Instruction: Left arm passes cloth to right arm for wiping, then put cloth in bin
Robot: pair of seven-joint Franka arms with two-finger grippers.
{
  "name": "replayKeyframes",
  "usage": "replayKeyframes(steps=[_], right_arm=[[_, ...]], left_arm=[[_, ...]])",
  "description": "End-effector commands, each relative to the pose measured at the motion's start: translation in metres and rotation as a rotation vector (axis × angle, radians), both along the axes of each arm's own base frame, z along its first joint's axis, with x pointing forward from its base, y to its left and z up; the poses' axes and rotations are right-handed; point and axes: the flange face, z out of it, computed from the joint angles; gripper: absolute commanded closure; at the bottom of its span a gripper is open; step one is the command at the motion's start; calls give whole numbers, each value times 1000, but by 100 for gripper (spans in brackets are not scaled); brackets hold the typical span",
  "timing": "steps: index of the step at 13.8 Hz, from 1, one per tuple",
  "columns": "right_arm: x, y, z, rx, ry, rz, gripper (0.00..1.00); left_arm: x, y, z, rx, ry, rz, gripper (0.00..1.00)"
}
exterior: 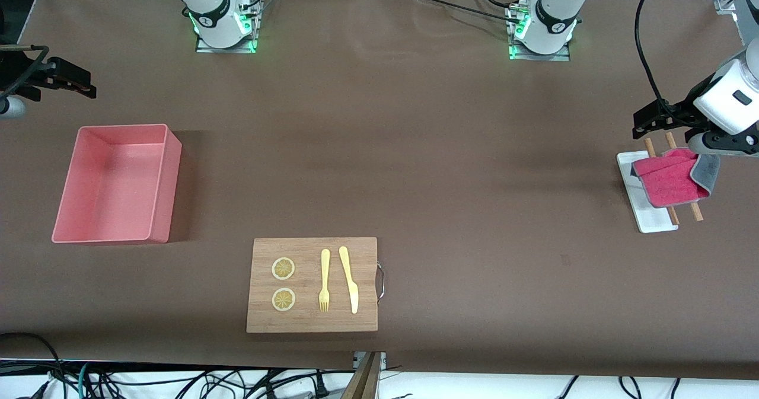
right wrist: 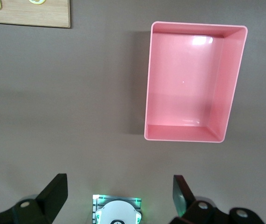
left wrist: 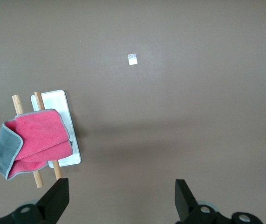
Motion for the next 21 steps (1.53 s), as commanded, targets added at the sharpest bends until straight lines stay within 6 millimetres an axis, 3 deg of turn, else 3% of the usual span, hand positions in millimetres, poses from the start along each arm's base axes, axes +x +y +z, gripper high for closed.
replayKeyframes(steps=[1,4,10,21], right_arm=[[-2,2,3,-14,-4,-15,0],[-1,-2,1,-16,5,-11,0],[0,-1,1,-13,-2,-10,0],[9,-2,-1,-12,-34,-12,0]], left_arm=[[1,-2,7,-1,8,-15,0],[6,-6,15,-7,-16,-21,0],[5,5,15,6,-4,-14,0],[4,42,-13,-8,108,49,0]])
